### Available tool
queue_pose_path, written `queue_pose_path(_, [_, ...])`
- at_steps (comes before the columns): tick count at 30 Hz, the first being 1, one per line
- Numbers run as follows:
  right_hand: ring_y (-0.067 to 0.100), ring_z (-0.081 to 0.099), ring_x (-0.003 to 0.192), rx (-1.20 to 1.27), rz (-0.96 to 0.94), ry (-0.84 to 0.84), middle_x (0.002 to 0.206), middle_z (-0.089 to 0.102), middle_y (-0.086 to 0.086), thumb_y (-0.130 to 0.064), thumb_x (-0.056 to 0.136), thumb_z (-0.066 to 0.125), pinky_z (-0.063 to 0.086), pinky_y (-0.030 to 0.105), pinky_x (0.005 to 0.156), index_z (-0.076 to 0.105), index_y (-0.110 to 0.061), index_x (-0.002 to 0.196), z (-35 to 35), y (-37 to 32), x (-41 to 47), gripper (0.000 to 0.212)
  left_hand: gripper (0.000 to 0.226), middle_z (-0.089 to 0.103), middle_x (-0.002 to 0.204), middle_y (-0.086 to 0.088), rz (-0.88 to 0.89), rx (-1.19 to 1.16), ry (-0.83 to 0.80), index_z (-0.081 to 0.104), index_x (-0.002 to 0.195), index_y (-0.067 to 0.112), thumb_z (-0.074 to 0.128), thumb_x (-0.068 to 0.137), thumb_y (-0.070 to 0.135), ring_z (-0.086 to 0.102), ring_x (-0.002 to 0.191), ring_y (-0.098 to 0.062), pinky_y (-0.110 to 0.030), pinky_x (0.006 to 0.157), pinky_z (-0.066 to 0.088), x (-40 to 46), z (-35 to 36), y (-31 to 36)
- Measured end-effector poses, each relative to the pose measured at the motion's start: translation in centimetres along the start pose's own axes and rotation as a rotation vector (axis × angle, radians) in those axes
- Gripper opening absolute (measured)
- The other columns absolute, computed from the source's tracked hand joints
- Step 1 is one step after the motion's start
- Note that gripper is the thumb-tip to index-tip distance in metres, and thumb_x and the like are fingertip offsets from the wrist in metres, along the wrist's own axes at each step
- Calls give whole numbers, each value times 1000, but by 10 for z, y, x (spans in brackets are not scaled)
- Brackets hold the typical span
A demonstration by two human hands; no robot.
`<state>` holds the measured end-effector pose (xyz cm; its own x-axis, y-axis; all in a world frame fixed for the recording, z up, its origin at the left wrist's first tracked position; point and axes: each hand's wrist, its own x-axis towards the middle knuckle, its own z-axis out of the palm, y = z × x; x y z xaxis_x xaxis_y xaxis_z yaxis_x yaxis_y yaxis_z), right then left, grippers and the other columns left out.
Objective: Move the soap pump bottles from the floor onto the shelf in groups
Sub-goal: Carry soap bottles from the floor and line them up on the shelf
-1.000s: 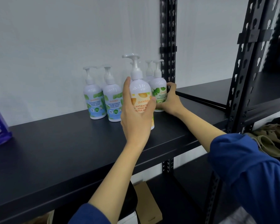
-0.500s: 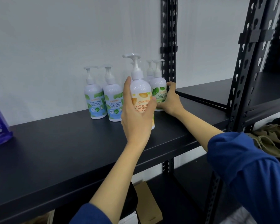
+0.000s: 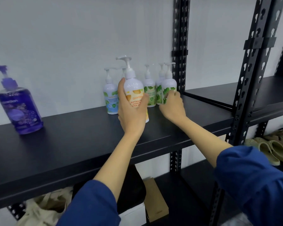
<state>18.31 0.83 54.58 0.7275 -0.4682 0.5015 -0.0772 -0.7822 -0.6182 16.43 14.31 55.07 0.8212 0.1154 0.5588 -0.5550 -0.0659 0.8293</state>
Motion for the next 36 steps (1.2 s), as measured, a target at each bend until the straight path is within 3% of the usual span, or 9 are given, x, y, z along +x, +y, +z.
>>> queue_pose_path(2, [34, 52, 102, -20, -93, -65, 115, 53, 17, -10, 86, 54, 44, 38, 78, 54, 0, 109, 3, -21, -21, 25, 66, 52, 112, 18, 14, 21, 36, 29, 136, 45, 67, 84, 31, 53, 90, 5, -14, 71, 41, 8, -23, 5])
queue_pose_path(5, [32, 58, 98, -61, -230, -266, 106, 62, 13, -18, 88, 52, 49, 38, 77, 61, -4, 105, 20, -58, -49, 24, 67, 53, 107, 18, 50, 60, 85, 29, 137, 41, 68, 83, 30, 58, 96, -11, -31, 84, 48, 25, -64, 12])
queue_pose_path(9, [29, 53, 115, -179, -331, -548, 126, 58, 10, -43, 95, 45, 46, 43, 93, 56, -11, 124, 51, -100, -67, 44, 69, 51, 110, 14, 61, 106, 144, 28, 139, 37, 68, 84, 27, 58, 96, -13, -35, 86, 50, 48, -113, 10])
queue_pose_path(12, [27, 45, 127, -199, -335, -655, 139, 50, 6, -52, 95, 40, 39, 45, 102, 48, -17, 136, 67, -118, -70, 54, 71, 49, 110, 9, -4, 124, 186, 26, 140, 34, 68, 84, 26, 56, 94, -15, -34, 83, 49, 65, -140, 4])
queue_pose_path(16, [27, 49, 121, -252, -355, -672, 131, 56, 4, -53, 95, 36, 39, 45, 99, 56, -21, 124, 81, -122, -74, 48, 72, 50, 109, 4, -153, 220, 155, 32, 139, 22, 71, 80, 33, 54, 99, -19, -34, 85, 47, 87, -158, -10])
queue_pose_path(19, [26, 45, 125, -268, -379, -660, 138, 51, 1, -53, 96, 33, 36, 45, 101, 52, -22, 130, 82, -120, -75, 50, 65, 55, 107, 0, -201, 290, 77, 42, 130, 17, 76, 76, 31, 57, 97, -20, -38, 87, 50, 100, -161, -23])
queue_pose_path(25, [26, 43, 126, -292, -403, -638, 139, 48, 0, -55, 96, 31, 34, 45, 101, 50, -20, 130, 82, -119, -77, 52, 69, 55, 110, -3, -255, 301, -47, 39, 126, 16, 81, 72, 24, 58, 95, -21, -36, 85, 51, 126, -145, -49])
queue_pose_path(31, [24, 40, 129, -293, -403, -654, 141, 46, 0, -55, 96, 30, 31, 44, 106, 47, -20, 134, 81, -119, -77, 54, 72, 54, 121, -7, -301, 282, -120, 36, 128, 14, 81, 72, 18, 59, 106, -25, -42, 92, 51, 154, -130, -69])
queue_pose_path(36, [25, 38, 131, -293, -405, -656, 142, 45, -1, -55, 97, 30, 30, 45, 108, 46, -21, 135, 82, -118, -78, 53, 68, 56, 120, -8, -296, 237, -159, 38, 125, 15, 81, 72, 17, 62, 101, -24, -42, 89, 53, 164, -127, -84])
